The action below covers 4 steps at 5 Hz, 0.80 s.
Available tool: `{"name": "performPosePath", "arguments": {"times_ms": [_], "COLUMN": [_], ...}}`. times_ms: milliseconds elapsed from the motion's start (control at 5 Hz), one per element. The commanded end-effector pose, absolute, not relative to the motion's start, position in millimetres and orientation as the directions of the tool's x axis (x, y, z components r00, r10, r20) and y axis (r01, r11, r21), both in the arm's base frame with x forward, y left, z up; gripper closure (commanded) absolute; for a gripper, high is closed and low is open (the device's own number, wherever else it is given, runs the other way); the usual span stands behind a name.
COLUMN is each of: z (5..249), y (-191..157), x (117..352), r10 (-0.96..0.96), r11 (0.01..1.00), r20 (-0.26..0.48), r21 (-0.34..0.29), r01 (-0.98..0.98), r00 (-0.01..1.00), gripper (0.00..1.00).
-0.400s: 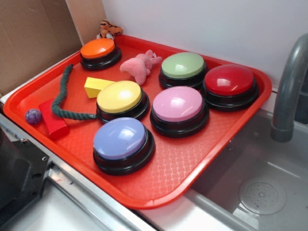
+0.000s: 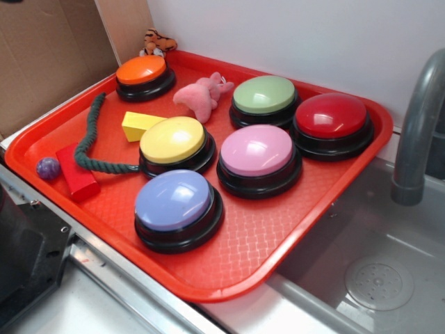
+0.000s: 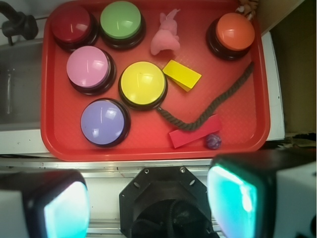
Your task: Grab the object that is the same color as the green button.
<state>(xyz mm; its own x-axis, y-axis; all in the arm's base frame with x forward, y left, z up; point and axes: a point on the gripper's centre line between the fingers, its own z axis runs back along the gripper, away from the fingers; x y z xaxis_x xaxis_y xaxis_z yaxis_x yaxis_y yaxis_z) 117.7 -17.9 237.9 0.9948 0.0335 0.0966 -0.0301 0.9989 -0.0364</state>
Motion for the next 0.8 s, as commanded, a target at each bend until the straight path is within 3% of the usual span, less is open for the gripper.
{"name": "performPosePath", "arguments": {"times_ms": [0,200,400,600], "z": [211,193,157,128], "y": [8,21,52,81], "x": [149,159,174,179], "r10": [0.259,0.35,0.537,0.649], "r11": [0.964,0.932,0.84,0.759], "r20": [0.05,0.033,-0.006,0.002], "r21": [-0.084,-0.111,-0.091,-0.074], "r01": [-0.254,-0.344,-0.535,-0.647], "r00": [0.965,0.936,0.844,0.761], "gripper": [0.0,0.0,0.0,0.0]}}
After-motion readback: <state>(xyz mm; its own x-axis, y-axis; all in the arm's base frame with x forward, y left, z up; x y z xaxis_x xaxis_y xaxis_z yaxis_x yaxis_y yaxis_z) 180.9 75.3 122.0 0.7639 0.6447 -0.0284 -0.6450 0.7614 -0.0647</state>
